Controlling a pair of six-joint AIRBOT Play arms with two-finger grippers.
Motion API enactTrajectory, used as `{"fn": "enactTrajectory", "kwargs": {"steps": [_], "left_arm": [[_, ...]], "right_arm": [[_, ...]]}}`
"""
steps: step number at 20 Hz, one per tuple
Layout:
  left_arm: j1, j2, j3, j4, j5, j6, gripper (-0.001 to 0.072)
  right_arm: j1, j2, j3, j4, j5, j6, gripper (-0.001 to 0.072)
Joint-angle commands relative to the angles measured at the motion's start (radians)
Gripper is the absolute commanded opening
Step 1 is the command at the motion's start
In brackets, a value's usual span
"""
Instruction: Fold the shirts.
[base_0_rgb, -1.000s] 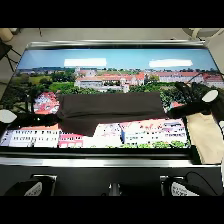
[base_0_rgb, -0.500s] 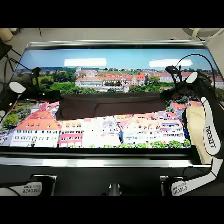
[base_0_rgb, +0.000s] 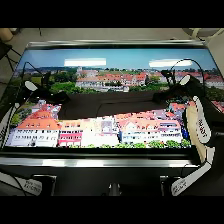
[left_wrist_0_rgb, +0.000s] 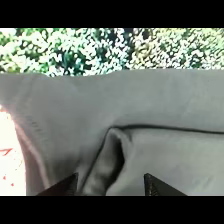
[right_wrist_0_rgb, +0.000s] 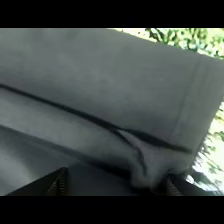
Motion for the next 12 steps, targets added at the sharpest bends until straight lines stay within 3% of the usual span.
{"fn": "enactTrajectory", "kwargs": {"steps": [1, 2, 6, 12], "left_arm": [[0.019, 0.016, 0.068, -0.003, -0.119, -0.003, 0.0477], [0.019, 0.045, 0.072, -0.003, -0.126, -0.003, 0.0429], [-0.011, 0.159, 0.072, -0.003, -0.108, -0.003, 0.0429], [-0.101, 0.237, 0.072, -0.003, -0.106, -0.003, 0.0429]], "right_arm": [[-0.064, 0.039, 0.023, 0.091, 0.064, -0.076, 0.0680], [-0.103, 0.046, 0.023, 0.150, 0.076, -0.090, 0.0681], [-0.211, -0.003, 0.022, 0.367, 0.123, -0.087, 0.0687], [-0.208, -0.106, 0.022, 0.356, 0.131, 0.043, 0.0685]]}}
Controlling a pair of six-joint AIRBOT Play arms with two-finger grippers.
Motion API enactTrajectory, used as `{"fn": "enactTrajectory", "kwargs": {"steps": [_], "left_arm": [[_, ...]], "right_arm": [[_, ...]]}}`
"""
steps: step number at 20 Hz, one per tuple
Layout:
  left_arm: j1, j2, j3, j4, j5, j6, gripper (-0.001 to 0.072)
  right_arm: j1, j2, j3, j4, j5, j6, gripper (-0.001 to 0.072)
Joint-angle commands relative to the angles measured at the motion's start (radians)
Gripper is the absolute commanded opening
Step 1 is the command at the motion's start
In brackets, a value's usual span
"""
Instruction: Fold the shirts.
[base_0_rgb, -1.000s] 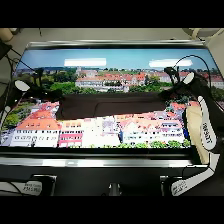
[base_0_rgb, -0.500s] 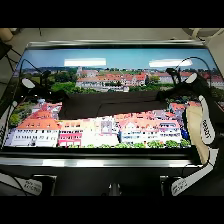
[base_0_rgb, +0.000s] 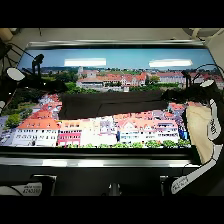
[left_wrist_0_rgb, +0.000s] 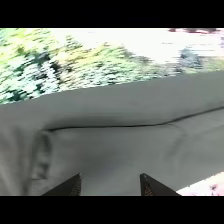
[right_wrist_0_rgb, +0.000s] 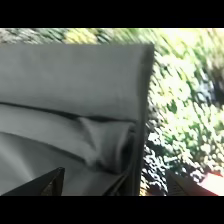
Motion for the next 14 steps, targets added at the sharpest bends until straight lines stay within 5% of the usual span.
{"fn": "enactTrajectory", "kwargs": {"steps": [1, 8, 10, 11, 12, 14], "left_arm": [[-0.058, 0.039, 0.002, 0.000, 0.000, 0.000, 0.0429], [-0.197, 0.037, 0.002, 0.000, 0.031, 0.000, 0.0429], [-0.219, 0.033, 0.002, 0.000, 0.031, 0.000, 0.0429], [-0.226, 0.030, 0.002, 0.000, 0.033, 0.000, 0.0428], [-0.233, 0.025, 0.002, 0.000, 0.043, 0.000, 0.0400], [-0.249, 0.009, 0.001, 0.000, 0.095, -0.001, 0.0203]], "right_arm": [[-0.008, -0.049, 0.001, 0.026, 0.034, 0.057, 0.0685], [0.041, -0.064, 0.001, -0.004, 0.050, 0.056, 0.0594], [0.072, -0.062, 0.001, -0.019, 0.011, 0.043, 0.0378], [0.082, -0.058, 0.002, -0.019, 0.006, 0.029, 0.0030], [0.085, -0.049, 0.002, -0.008, 0.005, 0.020, 0.0027], [0.085, -0.002, 0.002, 0.031, 0.014, -0.044, 0.0025]]}}
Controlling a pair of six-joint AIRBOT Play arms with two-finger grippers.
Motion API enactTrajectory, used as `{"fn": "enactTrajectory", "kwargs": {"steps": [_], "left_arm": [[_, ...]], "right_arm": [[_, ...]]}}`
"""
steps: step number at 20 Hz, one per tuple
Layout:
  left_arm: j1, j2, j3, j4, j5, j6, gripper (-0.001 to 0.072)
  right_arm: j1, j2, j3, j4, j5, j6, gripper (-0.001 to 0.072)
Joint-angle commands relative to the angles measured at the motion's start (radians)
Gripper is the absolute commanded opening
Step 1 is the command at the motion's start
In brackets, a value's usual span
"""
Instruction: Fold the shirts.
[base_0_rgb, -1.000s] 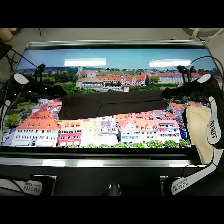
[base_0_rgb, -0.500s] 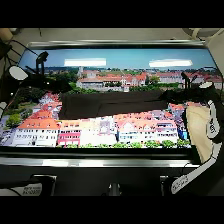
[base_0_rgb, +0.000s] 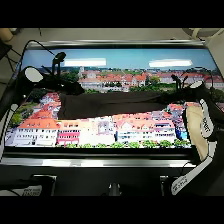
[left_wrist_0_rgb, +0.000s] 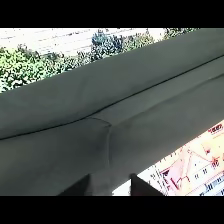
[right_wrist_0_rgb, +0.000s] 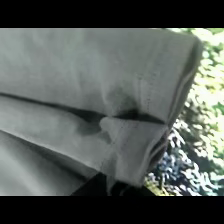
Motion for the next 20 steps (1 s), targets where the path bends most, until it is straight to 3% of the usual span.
{"fn": "enactTrajectory", "kwargs": {"steps": [1, 2, 4, 8, 11, 17, 20], "left_arm": [[-0.043, -0.027, 0.000, 0.000, 0.096, -0.021, 0.0100], [-0.060, -0.044, 0.000, -0.005, 0.147, -0.060, 0.0022], [-0.102, -0.094, 0.000, -0.072, 0.255, -0.104, 0.0022], [-0.200, -0.236, 0.001, -0.332, 0.387, -0.105, 0.0022], [-0.262, -0.313, 0.001, -0.447, 0.406, -0.035, 0.0022], [-0.360, -0.406, 0.001, -0.571, 0.433, -0.030, 0.0021], [-0.412, -0.465, 0.002, -0.770, 0.456, -0.009, 0.0021]], "right_arm": [[0.012, 0.081, 0.003, 0.056, 0.011, -0.078, 0.0025], [0.014, 0.126, 0.003, 0.056, 0.027, -0.080, 0.0025], [0.024, 0.230, 0.003, 0.054, 0.070, -0.080, 0.0025], [0.098, 0.434, 0.003, 0.016, 0.111, -0.067, 0.0025], [0.147, 0.539, 0.003, 0.014, 0.141, -0.006, 0.0026], [0.199, 0.640, 0.003, 0.015, 0.202, 0.068, 0.0026], [0.199, 0.671, 0.003, 0.031, 0.209, 0.071, 0.0026]]}}
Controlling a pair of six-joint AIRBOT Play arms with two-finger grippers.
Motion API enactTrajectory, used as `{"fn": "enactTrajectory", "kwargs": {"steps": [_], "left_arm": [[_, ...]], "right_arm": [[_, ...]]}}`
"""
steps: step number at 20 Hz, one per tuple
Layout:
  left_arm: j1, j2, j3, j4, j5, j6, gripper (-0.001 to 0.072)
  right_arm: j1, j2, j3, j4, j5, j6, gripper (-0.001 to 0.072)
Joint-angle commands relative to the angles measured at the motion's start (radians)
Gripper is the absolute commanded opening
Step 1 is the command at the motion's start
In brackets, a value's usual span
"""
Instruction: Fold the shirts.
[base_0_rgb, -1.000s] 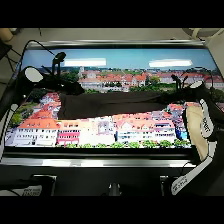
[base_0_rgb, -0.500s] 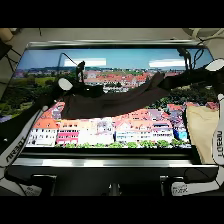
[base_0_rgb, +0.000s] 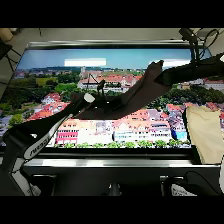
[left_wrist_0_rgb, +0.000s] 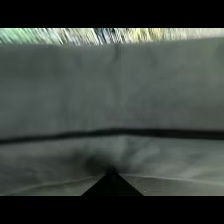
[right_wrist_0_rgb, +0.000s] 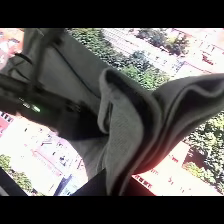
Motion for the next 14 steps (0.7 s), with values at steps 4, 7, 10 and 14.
{"fn": "enactTrajectory", "kwargs": {"steps": [4, 7, 10, 14], "left_arm": [[-0.050, -0.095, 0.011, -0.426, -0.004, 0.211, 0.0020], [0.043, -0.027, 0.010, -0.330, -0.049, 0.270, 0.0018], [0.204, 0.133, 0.009, -0.049, -0.076, 0.190, 0.0017], [0.462, 0.400, 0.009, 0.156, -0.113, 0.127, 0.0018]], "right_arm": [[0.008, 0.058, 0.000, 0.018, 0.012, 0.016, 0.0026], [0.008, 0.045, 0.000, 0.027, -0.027, 0.013, 0.0026], [0.058, 0.013, 0.000, 0.057, -0.106, -0.005, 0.0026], [0.248, -0.082, 0.000, 0.057, -0.262, -0.016, 0.0026]]}}
